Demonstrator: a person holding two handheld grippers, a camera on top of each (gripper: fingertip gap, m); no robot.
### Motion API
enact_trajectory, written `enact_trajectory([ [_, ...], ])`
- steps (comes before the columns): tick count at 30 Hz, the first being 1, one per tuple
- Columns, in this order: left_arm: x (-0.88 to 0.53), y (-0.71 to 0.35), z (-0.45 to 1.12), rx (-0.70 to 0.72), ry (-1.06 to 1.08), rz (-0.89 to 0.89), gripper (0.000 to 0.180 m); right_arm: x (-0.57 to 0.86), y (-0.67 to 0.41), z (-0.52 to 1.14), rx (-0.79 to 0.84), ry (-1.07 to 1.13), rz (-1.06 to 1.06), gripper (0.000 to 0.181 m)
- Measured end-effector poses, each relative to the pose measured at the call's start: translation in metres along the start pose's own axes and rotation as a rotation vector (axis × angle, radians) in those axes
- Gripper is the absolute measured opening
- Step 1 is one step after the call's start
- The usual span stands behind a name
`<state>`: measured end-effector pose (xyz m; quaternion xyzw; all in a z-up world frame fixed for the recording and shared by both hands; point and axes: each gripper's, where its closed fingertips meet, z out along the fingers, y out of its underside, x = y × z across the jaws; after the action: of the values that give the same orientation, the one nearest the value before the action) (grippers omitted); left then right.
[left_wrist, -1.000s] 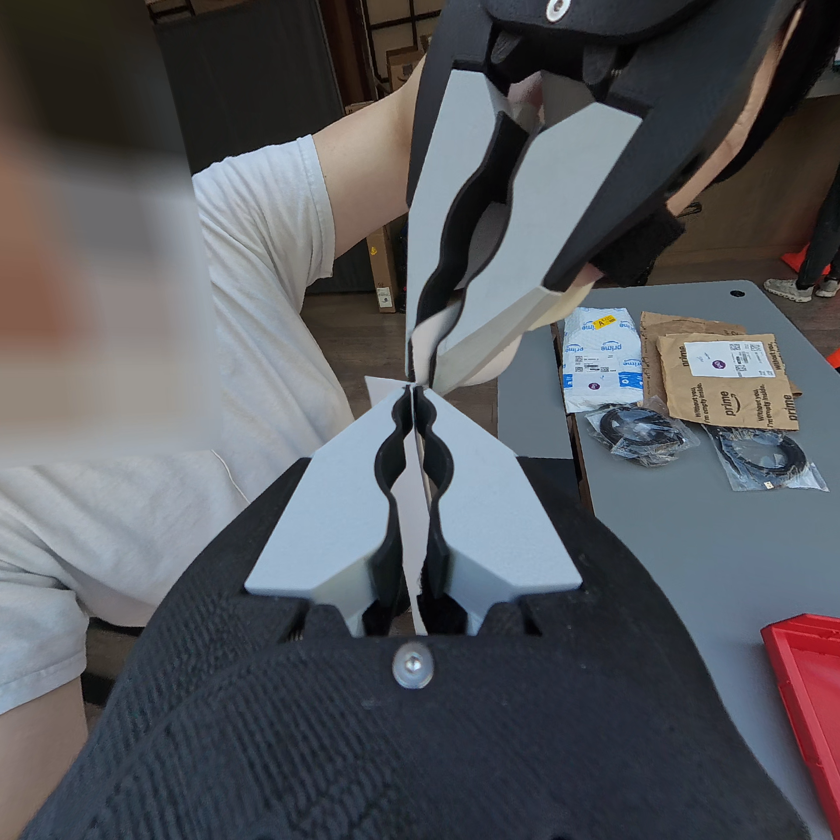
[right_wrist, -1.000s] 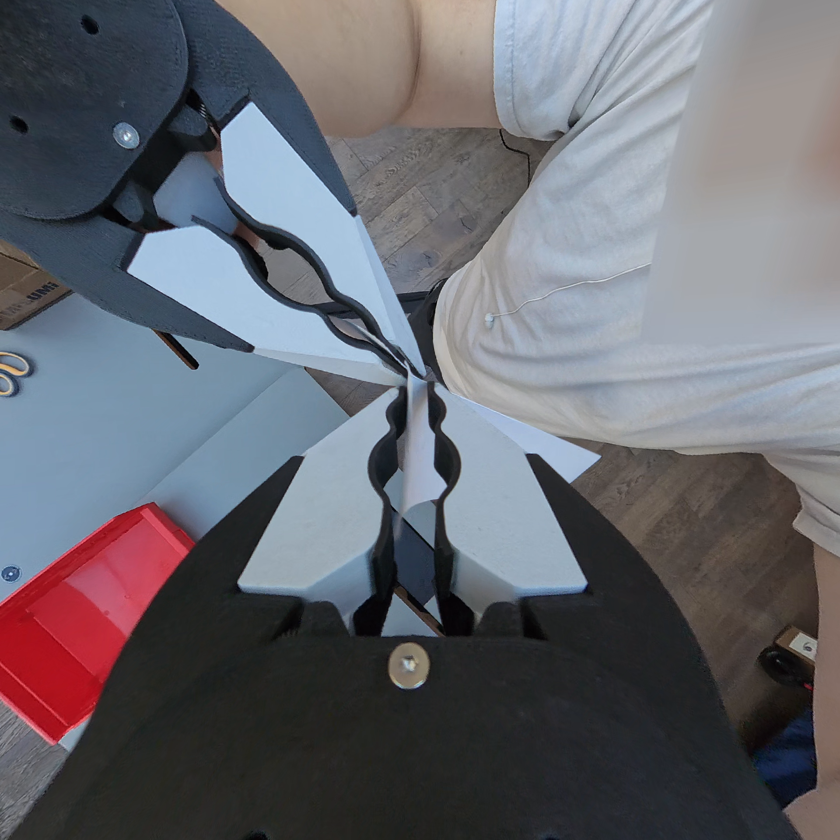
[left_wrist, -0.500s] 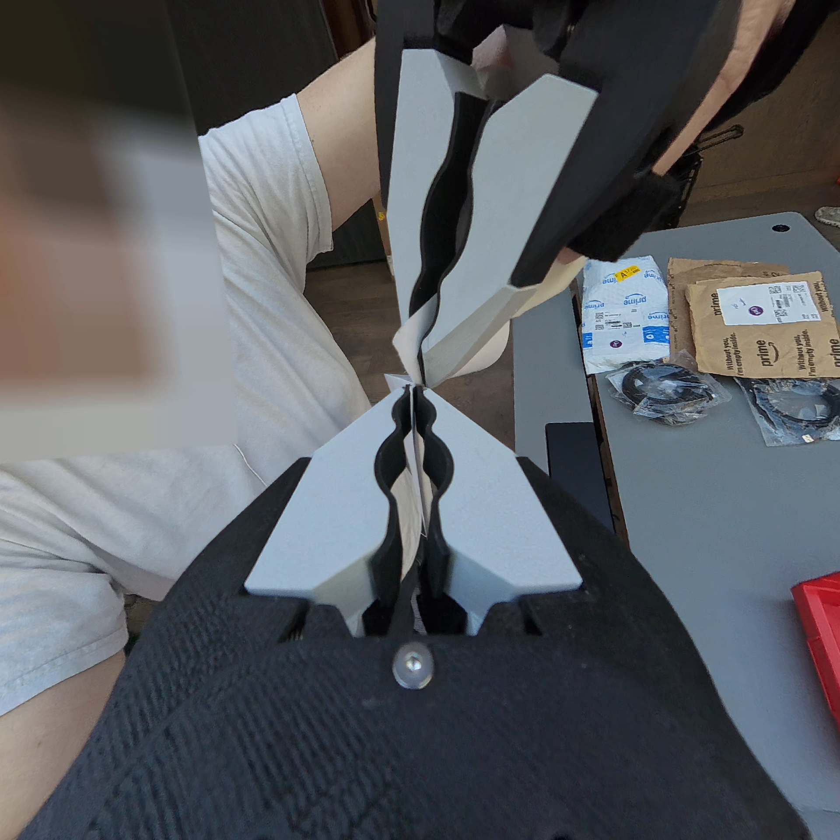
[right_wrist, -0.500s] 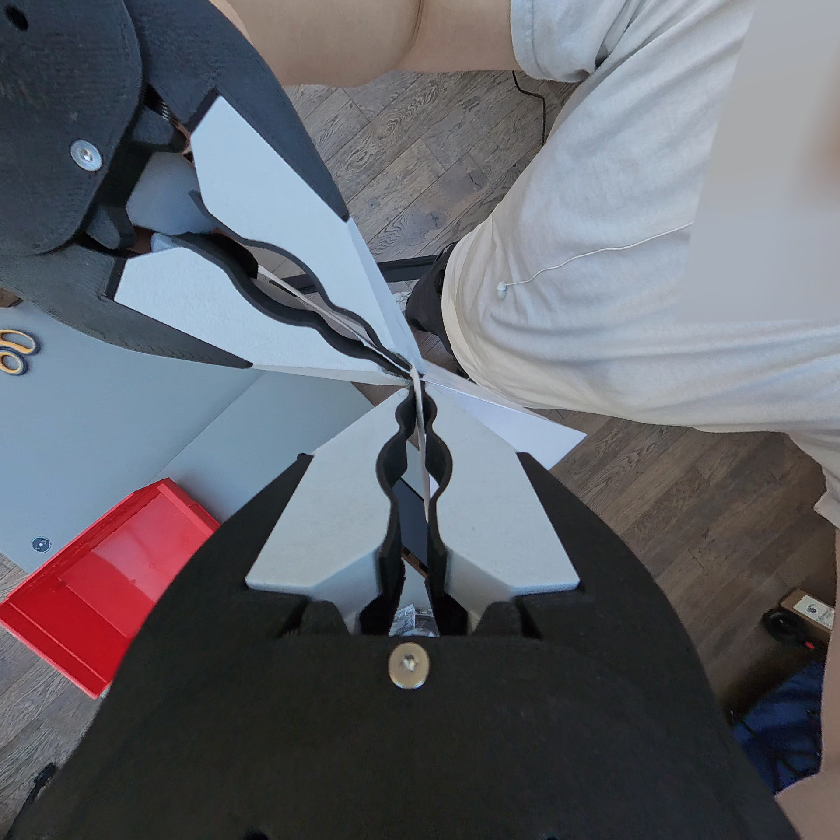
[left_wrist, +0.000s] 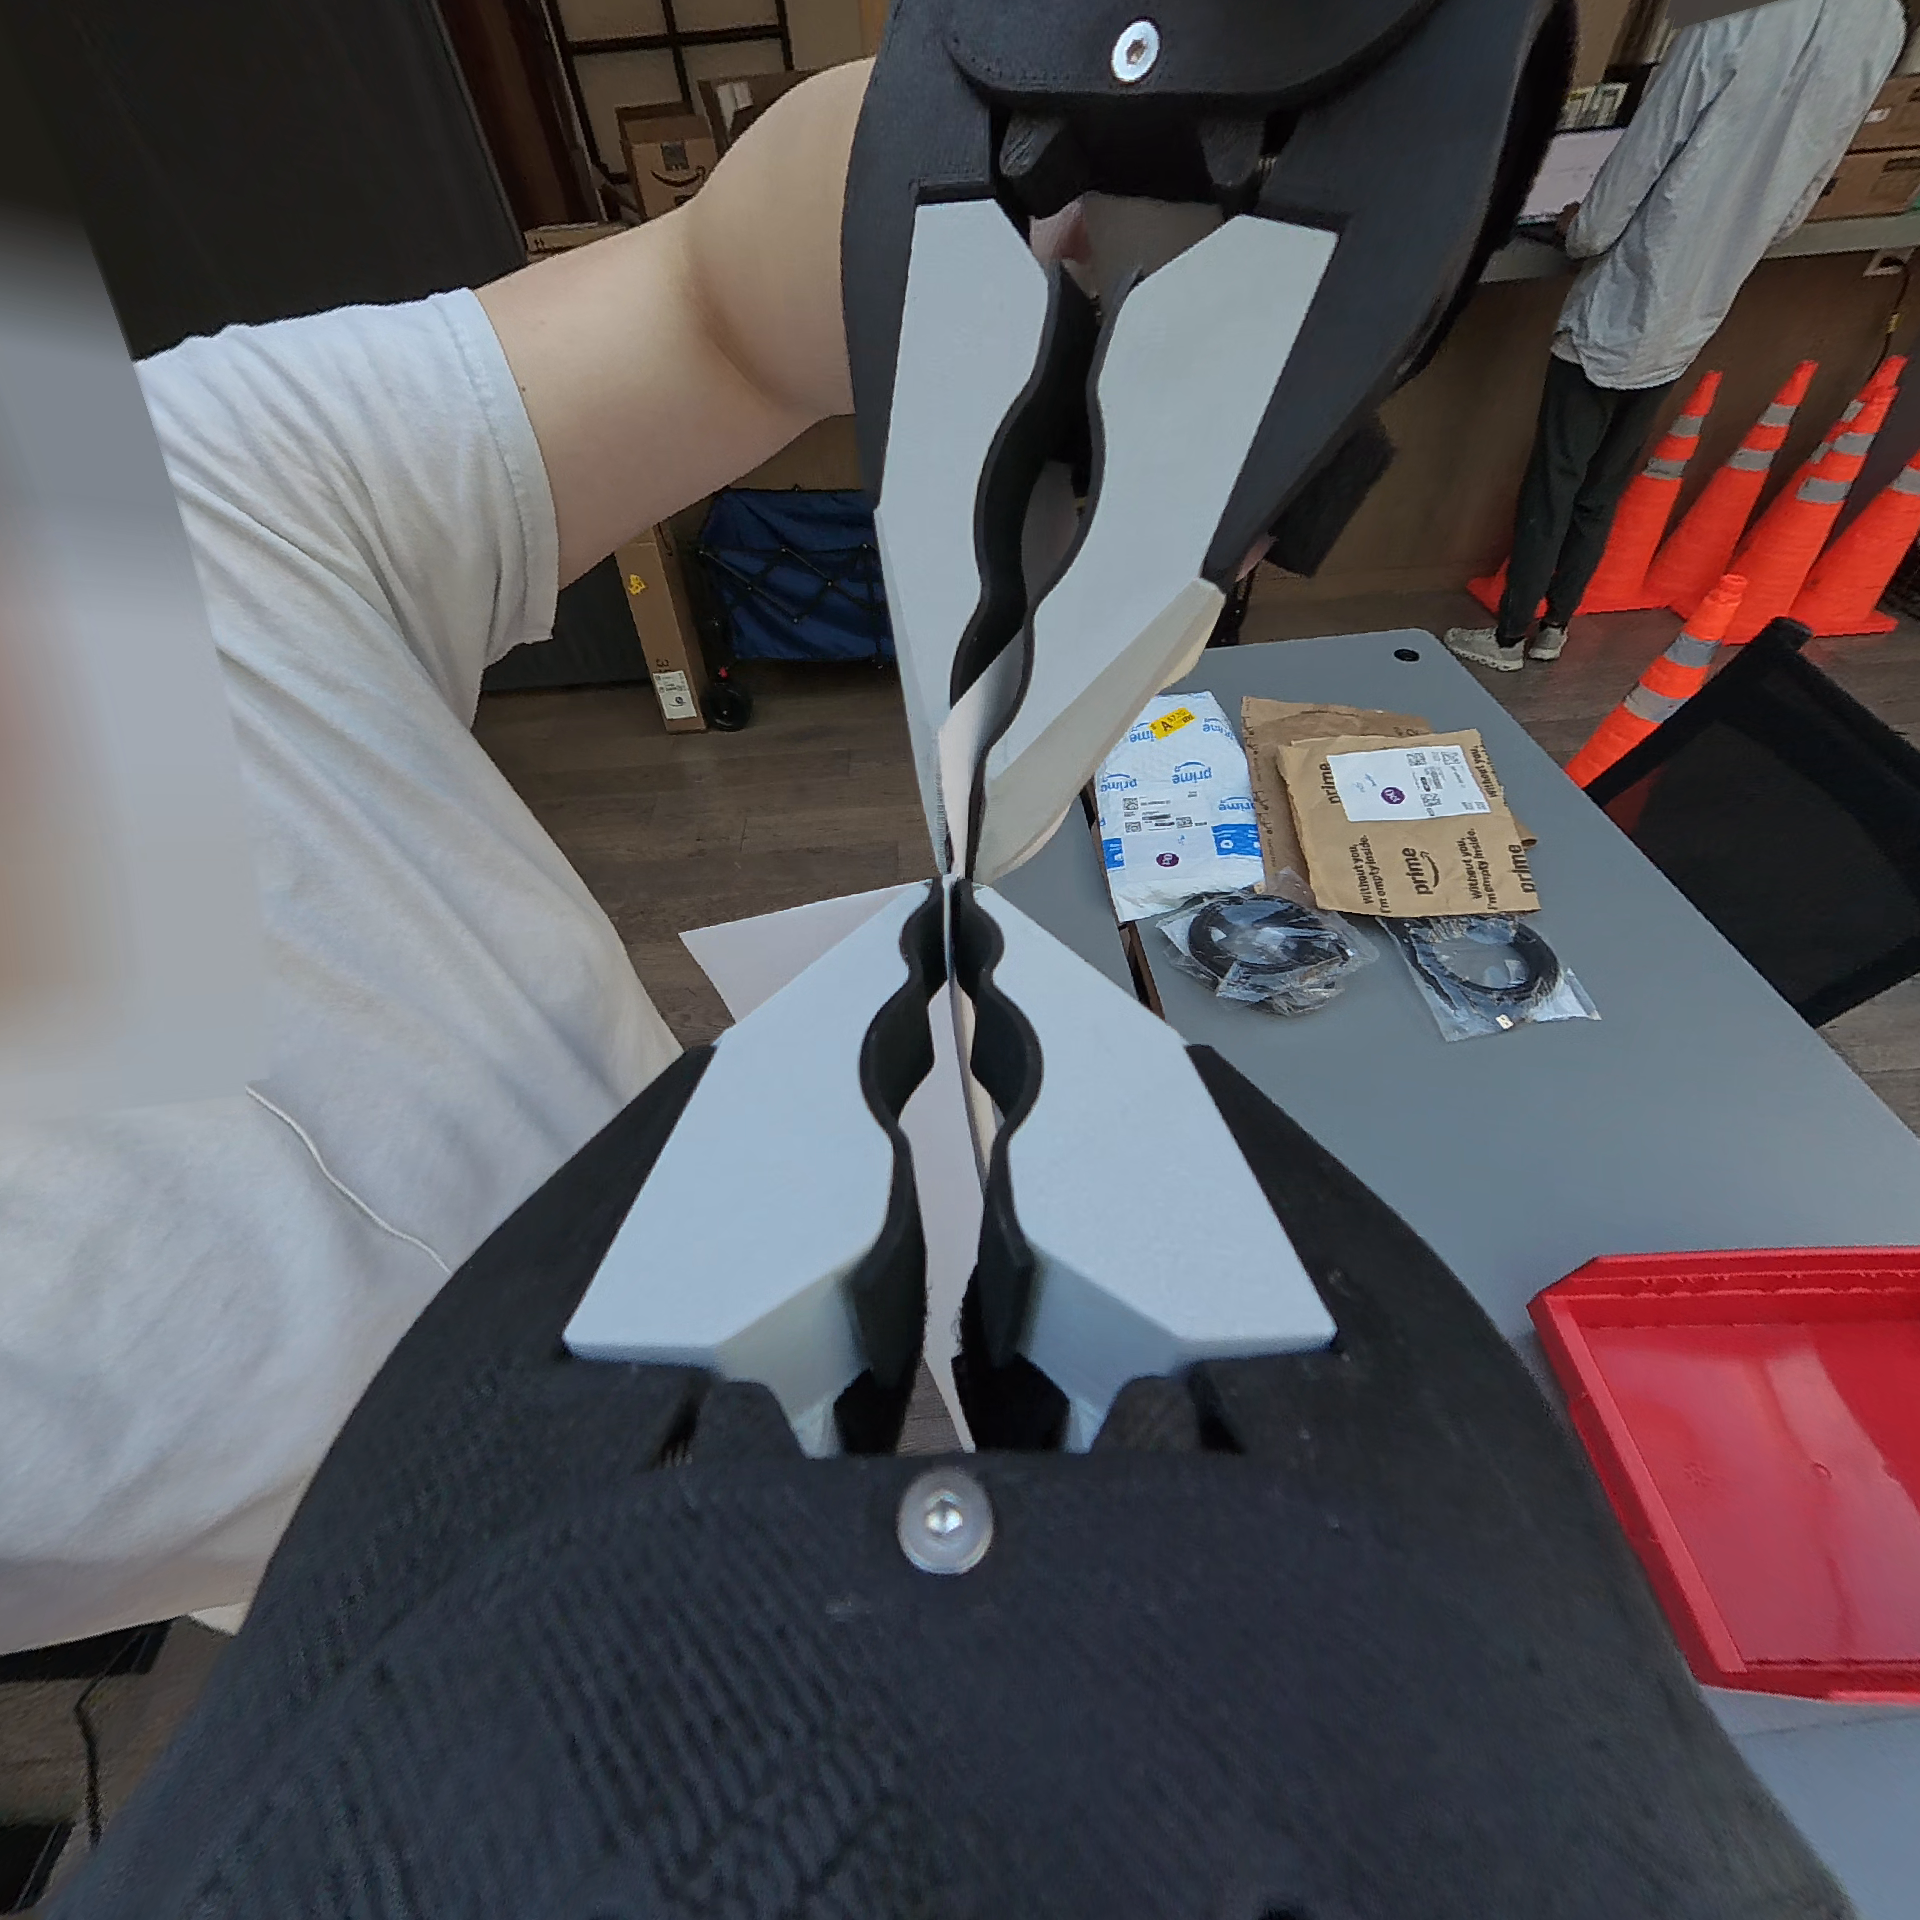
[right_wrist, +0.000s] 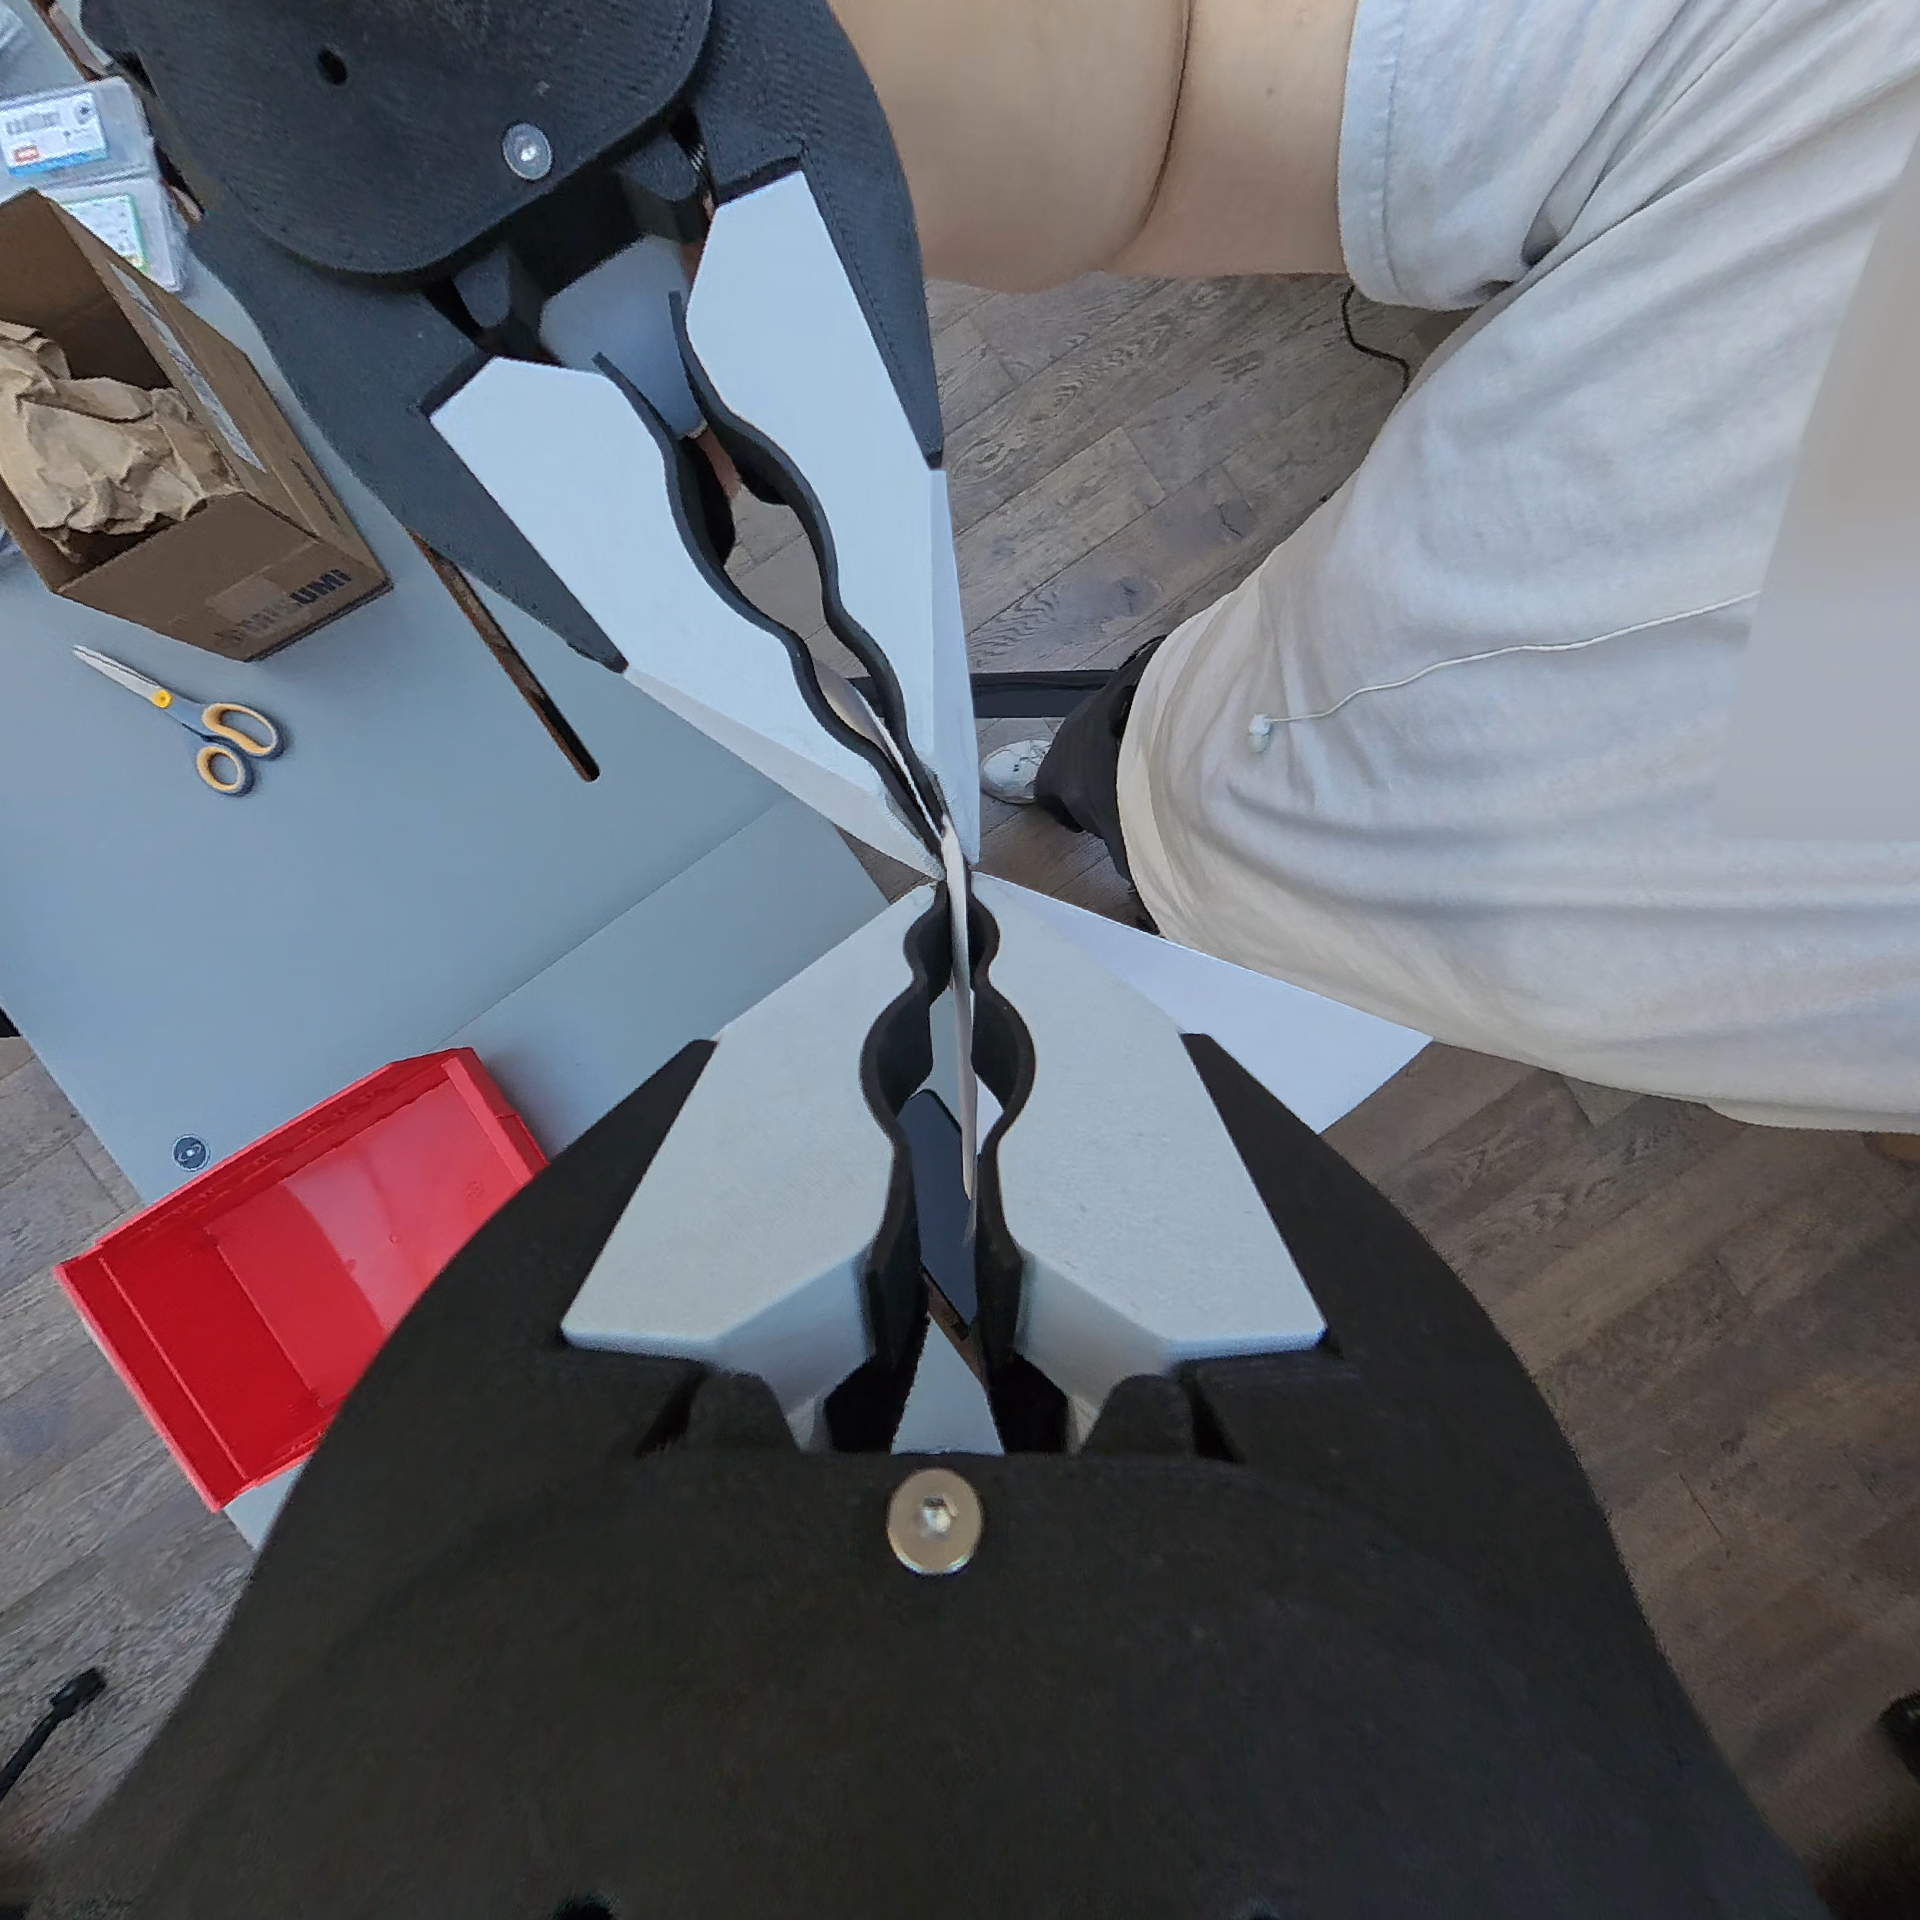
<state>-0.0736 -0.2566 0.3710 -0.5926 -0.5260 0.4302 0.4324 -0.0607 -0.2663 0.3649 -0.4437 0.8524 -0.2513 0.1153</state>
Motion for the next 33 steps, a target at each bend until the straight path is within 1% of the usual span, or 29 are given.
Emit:
enact_trajectory([
  [3, -0.005, 0.0, 0.003, 0.007, -0.011, -0.004, 0.0, 0.005, 0.001, 0.001, 0.001, 0.001, -0.006, 0.0],
  [5, -0.005, 0.003, 0.008, -0.022, -0.005, -0.021, 0.0, 0.009, 0.004, 0.003, -0.034, 0.006, -0.003, 0.0],
  [8, -0.012, 0.007, 0.014, -0.092, -0.058, 0.017, 0.0, 0.017, 0.008, 0.006, -0.098, 0.037, -0.006, 0.0],
  [11, -0.015, 0.009, 0.017, -0.148, -0.061, 0.011, 0.0, 0.021, 0.01, 0.008, -0.151, 0.039, 0.003, 0.0],
  [14, -0.013, 0.011, 0.017, -0.164, 0.001, -0.027, 0.0, 0.019, 0.012, 0.009, -0.169, 0.005, -0.001, 0.0],
  [21, -0.005, 0.0, 0.002, 0.02, 0.161, -0.048, 0.0, 0.005, -0.001, 0.001, -0.016, -0.125, -0.024, 0.0],
  [25, -0.004, 0.003, 0.0, 0.028, 0.201, -0.06, 0.0, 0.003, -0.001, 0.004, -0.014, -0.161, -0.017, 0.0],
  [33, -0.001, -0.004, -0.008, 0.122, 0.237, -0.059, 0.0, -0.004, -0.009, -0.002, 0.041, -0.204, -0.022, 0.0],
])
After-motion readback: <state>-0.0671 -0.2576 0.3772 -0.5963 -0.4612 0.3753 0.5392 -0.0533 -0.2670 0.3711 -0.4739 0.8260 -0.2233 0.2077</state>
